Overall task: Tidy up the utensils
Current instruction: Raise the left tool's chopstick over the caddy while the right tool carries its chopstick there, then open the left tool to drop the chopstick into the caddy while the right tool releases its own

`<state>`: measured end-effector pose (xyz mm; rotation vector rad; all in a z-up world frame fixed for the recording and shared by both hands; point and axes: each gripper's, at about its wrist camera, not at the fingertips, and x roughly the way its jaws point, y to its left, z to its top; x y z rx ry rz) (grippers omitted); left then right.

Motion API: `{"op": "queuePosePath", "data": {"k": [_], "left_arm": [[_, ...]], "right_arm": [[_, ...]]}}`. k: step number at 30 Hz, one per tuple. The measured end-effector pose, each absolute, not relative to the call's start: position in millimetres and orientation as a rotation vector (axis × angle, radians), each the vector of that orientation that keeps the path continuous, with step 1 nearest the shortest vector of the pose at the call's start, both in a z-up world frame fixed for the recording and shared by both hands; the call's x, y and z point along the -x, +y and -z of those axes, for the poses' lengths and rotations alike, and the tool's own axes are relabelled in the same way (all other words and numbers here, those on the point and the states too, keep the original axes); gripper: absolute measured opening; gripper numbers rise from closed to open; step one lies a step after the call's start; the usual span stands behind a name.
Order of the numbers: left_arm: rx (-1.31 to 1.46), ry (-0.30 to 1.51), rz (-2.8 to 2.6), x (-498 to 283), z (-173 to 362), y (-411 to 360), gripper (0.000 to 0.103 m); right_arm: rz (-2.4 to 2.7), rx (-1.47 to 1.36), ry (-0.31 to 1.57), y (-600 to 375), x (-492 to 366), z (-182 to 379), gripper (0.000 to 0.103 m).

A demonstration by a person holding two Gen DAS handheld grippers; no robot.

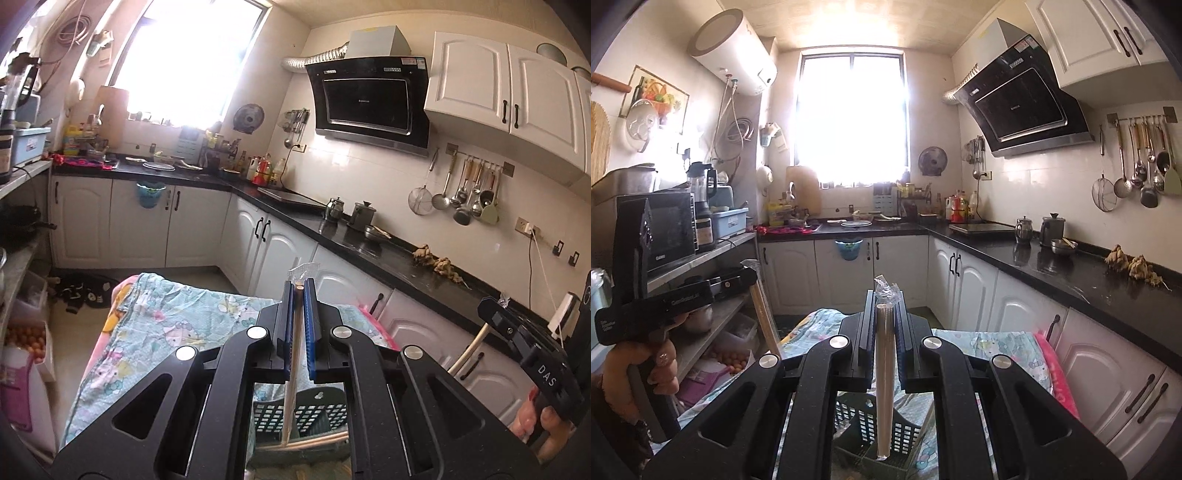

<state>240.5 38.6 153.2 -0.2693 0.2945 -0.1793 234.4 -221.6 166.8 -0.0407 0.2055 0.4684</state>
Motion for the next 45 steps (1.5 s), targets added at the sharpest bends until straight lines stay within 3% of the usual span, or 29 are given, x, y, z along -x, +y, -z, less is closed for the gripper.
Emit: {"op": "queuePosePath", "data": {"k": [31,33,35,39,45], "left_arm": [[0.267,0.361,0.165,-267,-81,24,0.003],[0.267,0.373,0.168,-267,-78,25,0.01],[0.274,0.383,0.176,-266,-75,26,0.026],[0.276,0.388,0.18,-261,-74,28,0.034],[0.289,0.385,0.186,-247,-77,34,0.057]], "right_arm": [[-0.411,0.034,0.359,-198,-286,-84,0.01],[-0.401,0.034,0.383,-198,-289,-78,0.01],[-0.39,0.031,0.401,-199,-290,-73,0.013],[-0.382,0.012,0.422,-202,-289,-67,0.027],[-0.384,0.017,0.428,-206,-278,-65,0.042]]}}
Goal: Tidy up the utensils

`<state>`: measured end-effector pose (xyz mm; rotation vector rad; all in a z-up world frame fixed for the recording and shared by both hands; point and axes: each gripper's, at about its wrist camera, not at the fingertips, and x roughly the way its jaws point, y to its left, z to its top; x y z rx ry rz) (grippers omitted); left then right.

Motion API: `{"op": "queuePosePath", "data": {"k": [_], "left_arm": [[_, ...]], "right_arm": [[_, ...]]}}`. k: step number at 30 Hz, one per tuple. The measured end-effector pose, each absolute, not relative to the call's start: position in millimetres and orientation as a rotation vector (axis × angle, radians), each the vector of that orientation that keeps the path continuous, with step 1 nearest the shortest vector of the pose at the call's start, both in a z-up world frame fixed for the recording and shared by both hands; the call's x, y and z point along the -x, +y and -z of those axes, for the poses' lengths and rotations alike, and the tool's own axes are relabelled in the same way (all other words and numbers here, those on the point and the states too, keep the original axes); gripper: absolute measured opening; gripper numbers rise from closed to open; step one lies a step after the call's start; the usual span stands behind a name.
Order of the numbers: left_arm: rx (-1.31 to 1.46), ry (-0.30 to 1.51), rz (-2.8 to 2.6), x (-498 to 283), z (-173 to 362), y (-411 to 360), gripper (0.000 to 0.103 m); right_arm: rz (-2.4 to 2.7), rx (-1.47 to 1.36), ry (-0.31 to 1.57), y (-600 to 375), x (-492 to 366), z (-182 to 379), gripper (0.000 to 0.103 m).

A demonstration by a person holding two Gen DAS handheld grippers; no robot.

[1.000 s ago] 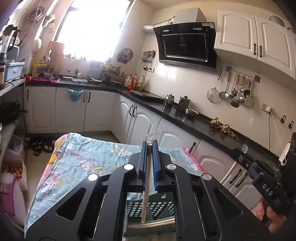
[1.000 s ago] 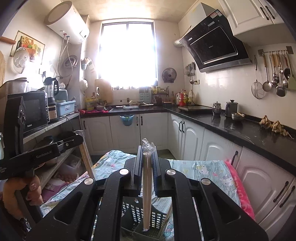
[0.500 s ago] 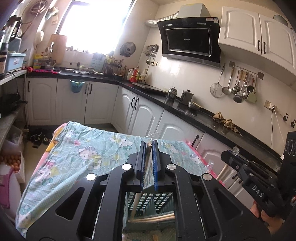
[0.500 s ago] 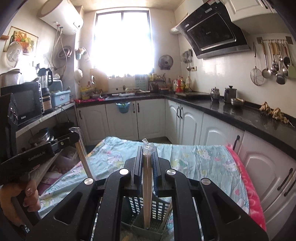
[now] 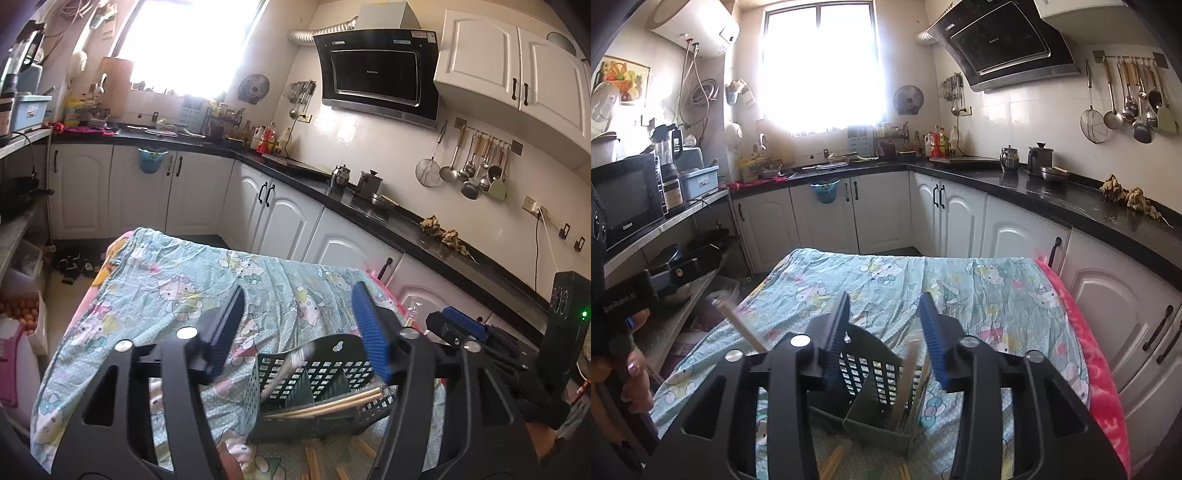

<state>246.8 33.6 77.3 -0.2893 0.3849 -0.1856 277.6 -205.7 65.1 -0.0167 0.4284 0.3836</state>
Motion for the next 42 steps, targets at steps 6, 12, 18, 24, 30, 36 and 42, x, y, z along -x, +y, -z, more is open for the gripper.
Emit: {"op": "queuePosePath", "data": {"k": [6,12,18,24,30,36,42], "left_arm": [[0.299,0.376,0.186,-236,-82,40,0.086],[0.312,0.371,0.172,-224,-87,44,0.092],[0.311,0.372,0.163,-212,-89,46,0.092],[0.31,0.383,0.164,-202,-87,45,0.092],[0.298,0.398,0.174,-192,-83,43,0.092],[0.306,0.417,0.187,-183,-76,40,0.092],[0.306,0.434,0.197,-174,-69,37,0.092]], "right_arm": [[-0.378,0.02,0.41,-210,-263,-70,0.055],[-0.379,0.002,0.395,-216,-251,-76,0.064],[-0.382,-0.014,0.387,-221,-237,-81,0.066],[-0.391,-0.007,0.39,-223,-225,-83,0.067],[-0.407,0.013,0.395,-220,-208,-82,0.068],[-0.427,0.032,0.399,-216,-194,-80,0.069],[-0.441,0.046,0.403,-214,-182,-76,0.069]]}}
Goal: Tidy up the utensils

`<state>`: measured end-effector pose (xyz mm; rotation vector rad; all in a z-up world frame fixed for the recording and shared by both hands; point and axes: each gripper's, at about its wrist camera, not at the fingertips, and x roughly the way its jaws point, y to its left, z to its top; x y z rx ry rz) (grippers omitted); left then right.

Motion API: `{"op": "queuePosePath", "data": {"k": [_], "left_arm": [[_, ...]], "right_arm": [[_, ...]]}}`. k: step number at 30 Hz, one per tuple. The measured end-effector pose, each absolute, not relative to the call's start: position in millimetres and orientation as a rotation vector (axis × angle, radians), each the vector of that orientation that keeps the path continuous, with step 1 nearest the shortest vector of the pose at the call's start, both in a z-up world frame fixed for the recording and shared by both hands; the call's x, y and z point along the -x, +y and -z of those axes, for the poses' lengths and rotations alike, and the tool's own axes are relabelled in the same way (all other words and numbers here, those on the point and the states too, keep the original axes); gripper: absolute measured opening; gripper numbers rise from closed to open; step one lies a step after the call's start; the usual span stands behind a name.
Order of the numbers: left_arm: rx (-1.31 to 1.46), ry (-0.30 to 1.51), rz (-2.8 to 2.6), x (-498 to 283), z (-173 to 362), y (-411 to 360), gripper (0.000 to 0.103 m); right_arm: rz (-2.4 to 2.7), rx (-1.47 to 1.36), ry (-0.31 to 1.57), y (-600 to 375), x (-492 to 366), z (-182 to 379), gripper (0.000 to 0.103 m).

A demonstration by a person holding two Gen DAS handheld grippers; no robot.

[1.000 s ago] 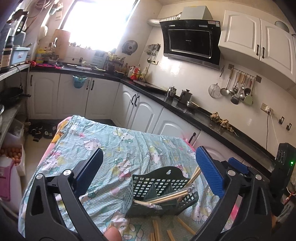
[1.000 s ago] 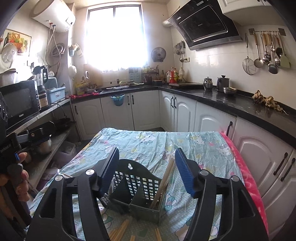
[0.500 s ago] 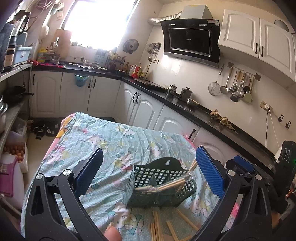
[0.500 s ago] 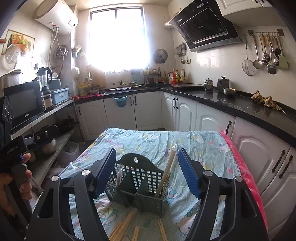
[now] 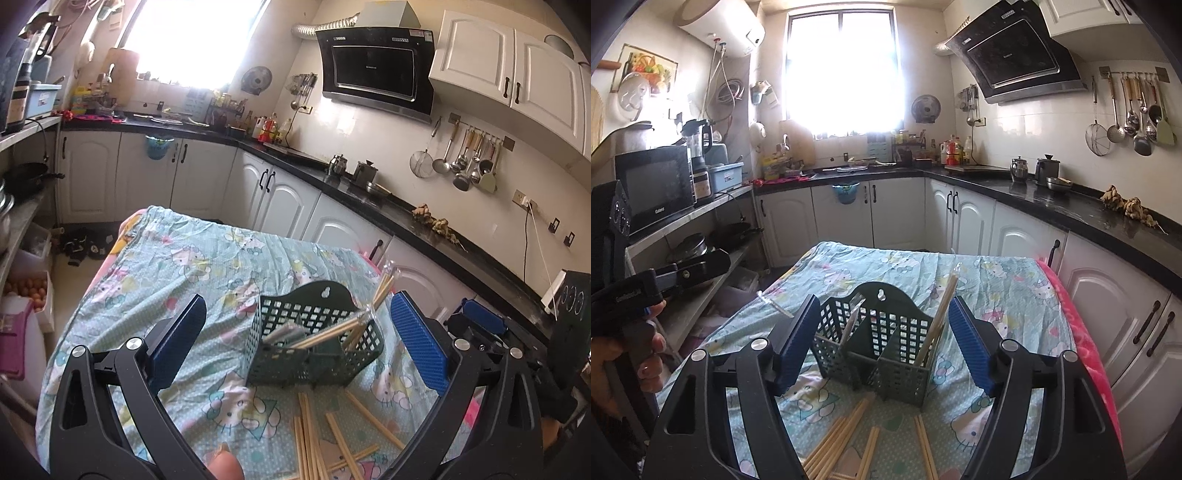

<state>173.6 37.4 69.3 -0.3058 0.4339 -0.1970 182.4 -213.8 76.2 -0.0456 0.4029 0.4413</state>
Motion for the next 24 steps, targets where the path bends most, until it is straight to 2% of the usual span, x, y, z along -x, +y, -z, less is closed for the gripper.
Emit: {"op": "queuePosePath", "data": {"k": [24], "left_arm": [[0.255,0.519,0.208,-156,-36,26,0.092]], "right_arm": [[-0.477,0.112,0.495,-205,-162,-36,0.07]]}}
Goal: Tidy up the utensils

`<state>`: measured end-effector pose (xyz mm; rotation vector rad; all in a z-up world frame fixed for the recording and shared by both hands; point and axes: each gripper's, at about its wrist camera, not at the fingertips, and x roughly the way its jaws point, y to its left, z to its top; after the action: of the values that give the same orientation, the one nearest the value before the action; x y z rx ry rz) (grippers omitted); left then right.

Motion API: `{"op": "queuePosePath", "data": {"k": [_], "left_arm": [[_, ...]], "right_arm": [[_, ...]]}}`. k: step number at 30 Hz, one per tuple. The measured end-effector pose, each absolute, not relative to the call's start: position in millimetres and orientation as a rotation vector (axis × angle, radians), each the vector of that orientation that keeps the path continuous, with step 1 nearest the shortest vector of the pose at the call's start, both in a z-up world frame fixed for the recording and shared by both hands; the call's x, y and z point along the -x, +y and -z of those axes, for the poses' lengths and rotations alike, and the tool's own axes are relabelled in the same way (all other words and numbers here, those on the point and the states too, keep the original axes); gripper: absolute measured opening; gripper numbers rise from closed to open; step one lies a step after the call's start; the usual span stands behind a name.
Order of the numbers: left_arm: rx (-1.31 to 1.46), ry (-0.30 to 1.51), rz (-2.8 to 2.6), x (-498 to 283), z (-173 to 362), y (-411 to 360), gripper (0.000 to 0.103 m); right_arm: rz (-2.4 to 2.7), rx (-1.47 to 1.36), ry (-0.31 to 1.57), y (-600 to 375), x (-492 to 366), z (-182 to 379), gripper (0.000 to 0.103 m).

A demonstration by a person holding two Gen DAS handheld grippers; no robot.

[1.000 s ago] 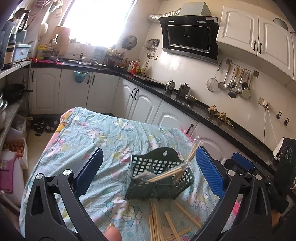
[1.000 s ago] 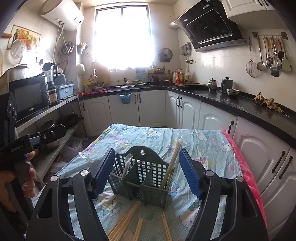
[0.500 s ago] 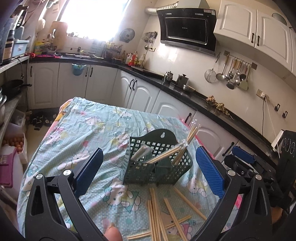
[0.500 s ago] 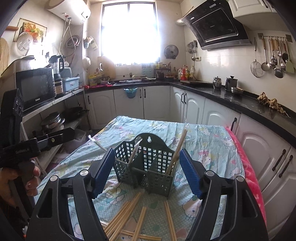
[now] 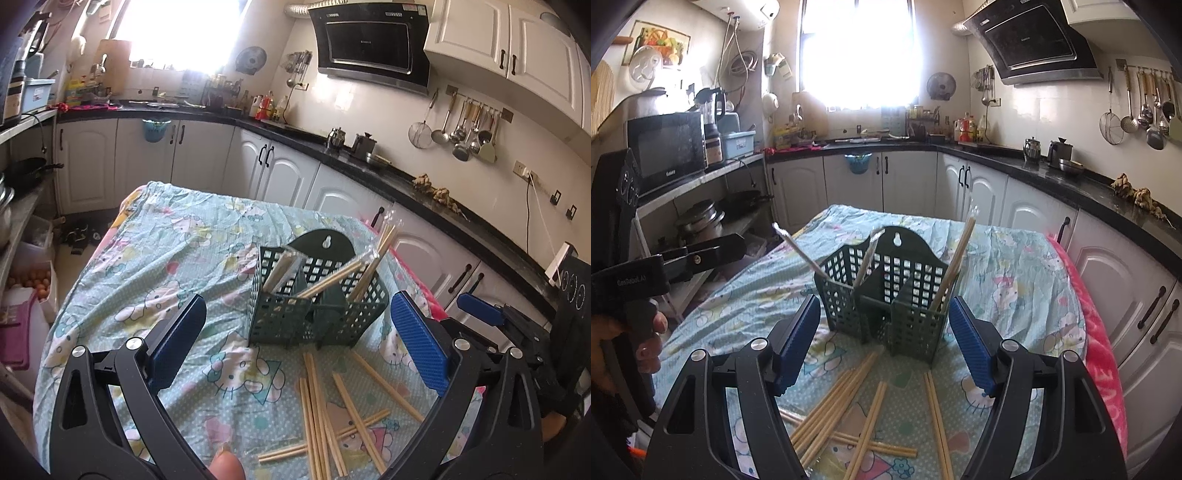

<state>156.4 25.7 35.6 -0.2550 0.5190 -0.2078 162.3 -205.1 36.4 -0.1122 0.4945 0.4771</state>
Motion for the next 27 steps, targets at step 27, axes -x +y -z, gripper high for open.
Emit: {"op": "queuePosePath", "data": {"k": [27], "left_arm": [[0.301,0.792,0.224,-176,57,21,0.062]], "right_arm": [[-0.478,0.178,0.744,-200,-186,41,0.057]]}}
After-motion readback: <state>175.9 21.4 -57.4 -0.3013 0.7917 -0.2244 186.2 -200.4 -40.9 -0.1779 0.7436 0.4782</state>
